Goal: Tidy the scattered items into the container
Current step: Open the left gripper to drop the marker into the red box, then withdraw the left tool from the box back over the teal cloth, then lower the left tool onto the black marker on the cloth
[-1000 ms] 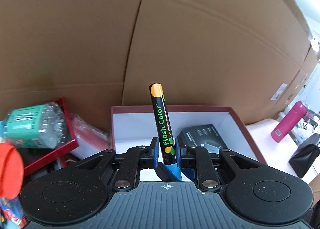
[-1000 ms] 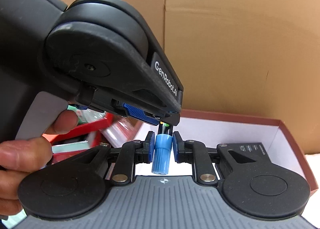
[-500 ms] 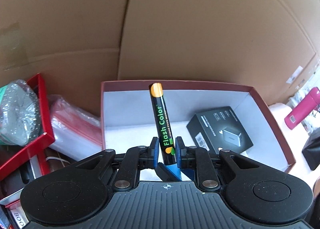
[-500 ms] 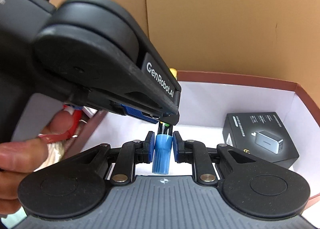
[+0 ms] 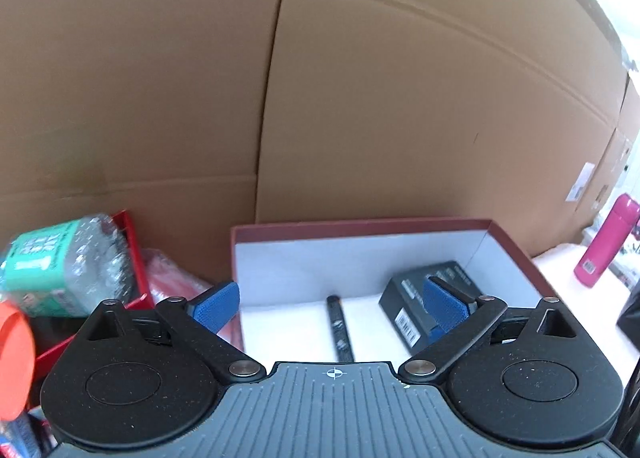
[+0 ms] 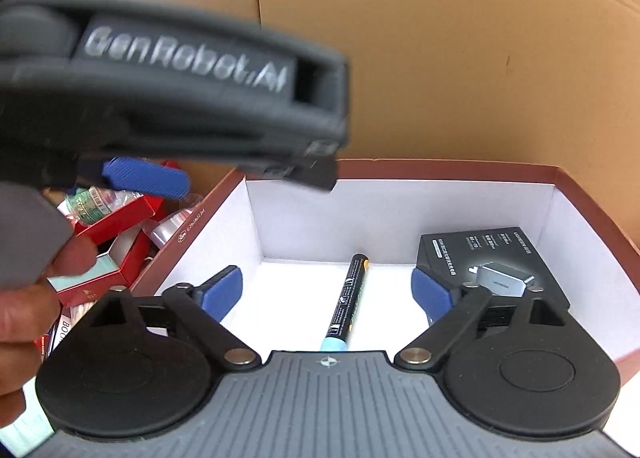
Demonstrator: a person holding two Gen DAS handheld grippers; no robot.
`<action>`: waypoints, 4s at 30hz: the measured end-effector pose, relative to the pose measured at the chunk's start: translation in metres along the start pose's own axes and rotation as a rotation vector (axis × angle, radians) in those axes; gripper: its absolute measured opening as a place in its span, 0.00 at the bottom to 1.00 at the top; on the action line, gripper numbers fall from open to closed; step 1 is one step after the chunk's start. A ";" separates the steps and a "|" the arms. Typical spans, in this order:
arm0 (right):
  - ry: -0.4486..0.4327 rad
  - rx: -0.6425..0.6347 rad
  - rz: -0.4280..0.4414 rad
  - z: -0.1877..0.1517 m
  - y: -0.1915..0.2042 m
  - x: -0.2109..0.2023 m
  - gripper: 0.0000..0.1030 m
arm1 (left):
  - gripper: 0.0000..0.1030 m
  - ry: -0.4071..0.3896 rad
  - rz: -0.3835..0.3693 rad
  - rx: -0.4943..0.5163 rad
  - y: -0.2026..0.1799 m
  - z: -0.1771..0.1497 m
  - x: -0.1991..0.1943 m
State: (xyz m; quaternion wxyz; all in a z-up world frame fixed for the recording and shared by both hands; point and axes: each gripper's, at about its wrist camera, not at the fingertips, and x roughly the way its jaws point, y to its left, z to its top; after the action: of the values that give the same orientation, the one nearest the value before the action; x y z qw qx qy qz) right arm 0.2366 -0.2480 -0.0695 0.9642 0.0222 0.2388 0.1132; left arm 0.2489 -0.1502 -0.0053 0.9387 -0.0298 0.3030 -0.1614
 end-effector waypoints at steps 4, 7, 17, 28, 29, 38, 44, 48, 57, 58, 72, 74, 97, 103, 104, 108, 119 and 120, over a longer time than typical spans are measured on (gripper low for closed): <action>-0.007 -0.001 0.001 -0.002 0.006 -0.011 0.94 | 1.00 0.031 0.024 0.010 -0.001 -0.008 0.000; -0.012 -0.008 -0.006 -0.006 0.009 -0.030 0.94 | 1.00 0.042 0.030 0.007 -0.005 -0.010 0.000; -0.042 -0.008 -0.006 0.003 0.011 -0.057 0.96 | 1.00 0.012 0.043 0.038 -0.014 -0.012 -0.041; -0.082 -0.011 0.041 -0.005 0.035 -0.099 0.98 | 1.00 0.003 0.064 0.028 -0.007 -0.034 -0.095; -0.084 -0.015 0.045 -0.007 0.038 -0.102 0.98 | 1.00 0.001 0.072 0.027 -0.006 -0.037 -0.099; -0.073 -0.047 0.081 -0.024 0.077 -0.124 0.98 | 1.00 0.014 0.141 0.003 0.012 -0.070 -0.134; -0.046 -0.090 0.116 -0.037 0.106 -0.130 0.98 | 1.00 0.053 0.170 -0.071 0.040 -0.092 -0.149; -0.033 -0.116 0.134 -0.044 0.127 -0.134 0.98 | 1.00 0.059 0.201 -0.094 0.055 -0.104 -0.162; 0.012 -0.119 0.164 -0.056 0.166 -0.138 0.98 | 1.00 0.069 0.260 -0.102 0.083 -0.124 -0.186; 0.016 -0.120 0.166 -0.057 0.170 -0.138 0.98 | 1.00 0.072 0.263 -0.104 0.087 -0.126 -0.188; 0.076 -0.158 0.171 -0.063 0.210 -0.133 0.98 | 1.00 0.078 0.284 -0.146 0.126 -0.141 -0.201; 0.084 -0.157 0.170 -0.064 0.213 -0.131 0.98 | 1.00 0.084 0.284 -0.149 0.130 -0.142 -0.200; 0.145 -0.177 0.178 -0.073 0.223 -0.097 0.98 | 1.00 0.151 0.252 -0.179 0.162 -0.148 -0.169; 0.140 -0.214 0.209 -0.078 0.224 -0.084 0.98 | 0.99 0.161 0.216 -0.200 0.190 -0.157 -0.163; 0.145 -0.220 0.211 -0.079 0.225 -0.081 0.98 | 0.99 0.165 0.212 -0.209 0.194 -0.157 -0.161; 0.160 -0.232 0.206 -0.083 0.229 -0.068 0.97 | 0.96 0.163 0.190 -0.226 0.207 -0.154 -0.155; 0.227 -0.204 0.232 -0.084 0.227 -0.032 0.54 | 0.60 0.234 0.072 -0.226 0.217 -0.143 -0.113; 0.219 -0.214 0.225 -0.084 0.227 -0.031 0.53 | 0.59 0.238 0.065 -0.236 0.218 -0.142 -0.109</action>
State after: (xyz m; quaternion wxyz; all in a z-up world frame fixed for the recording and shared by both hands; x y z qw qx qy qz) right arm 0.1241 -0.0347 -0.1075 0.9105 -0.0664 0.3250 0.2470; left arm 0.1451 0.0973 -0.0938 0.8910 -0.1105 0.4297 -0.0966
